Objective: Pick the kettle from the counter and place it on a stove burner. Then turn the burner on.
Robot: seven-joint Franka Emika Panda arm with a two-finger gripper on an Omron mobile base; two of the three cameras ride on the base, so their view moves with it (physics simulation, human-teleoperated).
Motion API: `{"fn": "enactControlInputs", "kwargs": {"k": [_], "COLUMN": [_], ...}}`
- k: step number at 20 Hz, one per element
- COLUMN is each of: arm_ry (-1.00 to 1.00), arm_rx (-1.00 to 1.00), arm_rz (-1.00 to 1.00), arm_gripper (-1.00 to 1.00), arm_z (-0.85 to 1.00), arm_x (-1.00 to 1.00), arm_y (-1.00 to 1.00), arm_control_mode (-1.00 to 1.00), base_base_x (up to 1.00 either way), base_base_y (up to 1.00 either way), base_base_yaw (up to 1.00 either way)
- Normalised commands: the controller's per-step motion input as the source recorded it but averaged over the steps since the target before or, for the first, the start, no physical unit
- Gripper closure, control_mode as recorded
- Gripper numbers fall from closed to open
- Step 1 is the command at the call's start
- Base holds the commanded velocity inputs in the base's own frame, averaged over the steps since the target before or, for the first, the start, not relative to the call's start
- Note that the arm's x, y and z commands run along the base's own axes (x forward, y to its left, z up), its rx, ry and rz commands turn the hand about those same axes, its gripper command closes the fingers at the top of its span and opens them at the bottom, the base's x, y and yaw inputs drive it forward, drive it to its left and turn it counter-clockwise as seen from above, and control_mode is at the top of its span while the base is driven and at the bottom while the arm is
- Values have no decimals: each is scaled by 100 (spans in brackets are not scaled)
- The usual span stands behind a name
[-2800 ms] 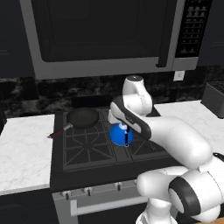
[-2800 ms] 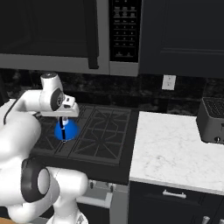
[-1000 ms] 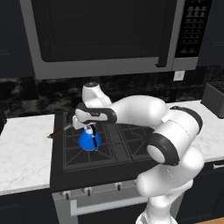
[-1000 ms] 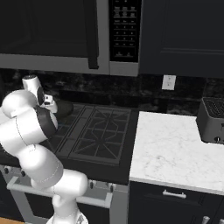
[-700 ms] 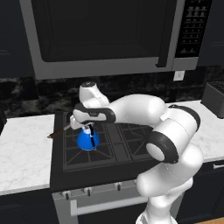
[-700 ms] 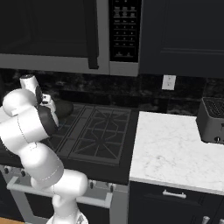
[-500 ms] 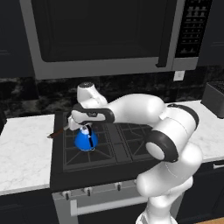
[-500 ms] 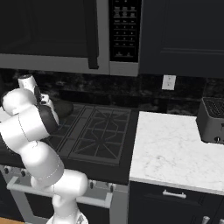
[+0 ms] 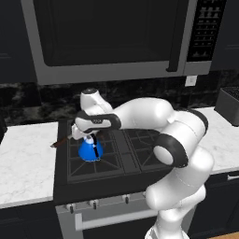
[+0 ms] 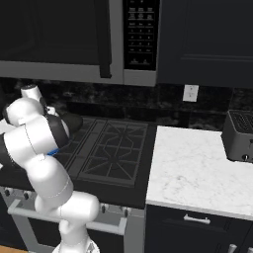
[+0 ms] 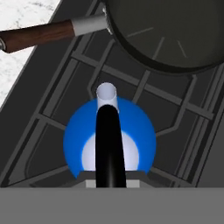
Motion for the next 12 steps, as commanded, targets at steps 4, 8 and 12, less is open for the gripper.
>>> {"fn": "enactControlInputs", "kwargs": {"k": [4,8,12], "arm_ry": [0,0,0], "arm_rx": [0,0,0], "arm_rz": [0,0,0], "arm_gripper": [100,-100,-100], "arm_z": [-16,0,0], "arm_x": [0,0,-5], "arm_y": [0,0,0], "arm_control_mode": [-100,-100,-100], "base_base_x": [0,0,0], "base_base_y": [0,0,0], "base_base_yaw": [0,0,0]}}
